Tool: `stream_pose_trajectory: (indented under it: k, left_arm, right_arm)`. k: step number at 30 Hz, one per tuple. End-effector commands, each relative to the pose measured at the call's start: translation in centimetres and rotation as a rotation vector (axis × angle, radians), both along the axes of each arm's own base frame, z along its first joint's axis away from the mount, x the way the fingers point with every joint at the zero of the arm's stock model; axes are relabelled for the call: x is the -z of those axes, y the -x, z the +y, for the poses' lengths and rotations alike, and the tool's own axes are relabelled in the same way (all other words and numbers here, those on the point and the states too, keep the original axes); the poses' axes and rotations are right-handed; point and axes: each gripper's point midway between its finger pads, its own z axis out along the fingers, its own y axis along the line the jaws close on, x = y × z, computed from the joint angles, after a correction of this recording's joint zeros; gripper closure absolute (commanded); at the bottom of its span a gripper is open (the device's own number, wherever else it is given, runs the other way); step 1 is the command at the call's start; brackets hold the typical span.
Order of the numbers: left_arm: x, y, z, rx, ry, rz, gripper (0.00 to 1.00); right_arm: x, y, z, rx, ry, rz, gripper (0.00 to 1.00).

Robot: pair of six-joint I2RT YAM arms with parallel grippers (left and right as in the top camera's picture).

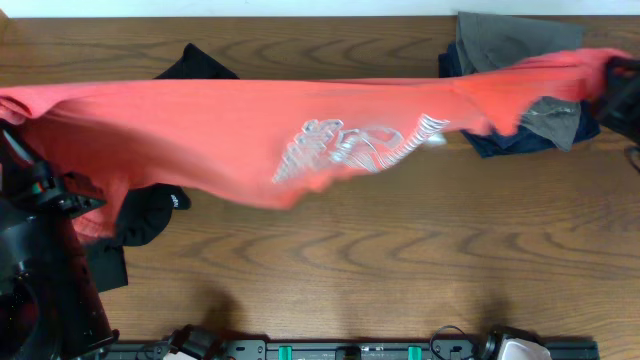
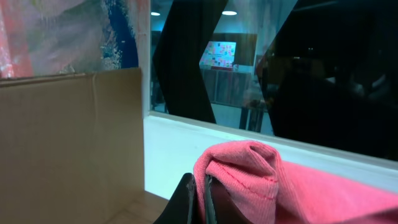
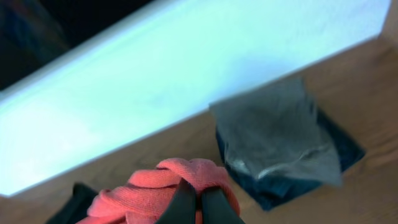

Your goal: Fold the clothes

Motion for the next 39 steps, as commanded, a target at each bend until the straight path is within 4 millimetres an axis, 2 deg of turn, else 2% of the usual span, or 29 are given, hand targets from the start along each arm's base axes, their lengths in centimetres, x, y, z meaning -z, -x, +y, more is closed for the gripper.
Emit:
stream_pose_trajectory:
  k: [1, 4, 8, 12, 15, 21, 24, 27, 31, 34, 36, 39]
  left_arm:
    - [-0.8, 1.1, 1.3, -0.071, -0.028, 0.000, 0.94]
    - [-0.4, 1.0, 1.2, -0.071, -0.036, 0.018, 0.94]
    - [0.3, 0.7, 1.1, -0.070, -0.054, 0.056, 0.94]
    - [1.3, -0.5, 0.6, -0.066, -0.060, 0.100, 0.94]
    - [2.1, -2.8, -0.9, -0.027, -0.088, 0.146, 0.94]
    - [5.2, -9.9, -5.5, 0.083, -0.167, 0.274, 0.94]
    - [7.2, -14.7, -7.2, 0.111, -0.207, 0.334, 0.94]
    - [9.1, -19.7, -7.6, 0.156, -0.206, 0.372, 0.94]
    - [10.6, -26.3, -6.2, 0.235, -0.147, 0.395, 0.94]
    - [9.8, -30.1, -4.8, 0.299, -0.110, 0.365, 0.94]
    - [8.1, -31.9, -3.9, 0.330, -0.106, 0.322, 0.94]
    - [5.3, -33.3, -2.8, 0.336, -0.116, 0.251, 0.94]
  right_arm:
    - [-3.1, 2.1, -1.4, 0.069, 0.058, -0.065, 0.99]
    - [-4.4, 3.4, -1.0, 0.068, 0.069, -0.093, 0.99]
    - [-4.5, 3.6, -0.9, 0.067, 0.068, -0.089, 0.99]
    - [-3.4, 1.8, -1.0, 0.036, 0.064, -0.054, 0.99]
    - [-2.8, -0.9, -0.8, -0.022, 0.063, -0.044, 0.99]
    - [-0.4, -7.7, 0.0, -0.129, 0.080, -0.022, 0.99]
    - [0.1, -11.6, 1.6, -0.200, 0.129, -0.062, 0.99]
    - [0.0, -15.1, 3.0, -0.226, 0.162, -0.126, 0.99]
    - [-0.4, -19.5, 4.8, -0.225, 0.204, -0.232, 0.99]
    - [-1.8, -21.7, 5.7, -0.214, 0.222, -0.335, 0.99]
    - [-3.3, -22.3, 5.5, -0.186, 0.219, -0.402, 0.99]
    - [-7.1, -22.1, 4.9, -0.143, 0.229, -0.527, 0.99]
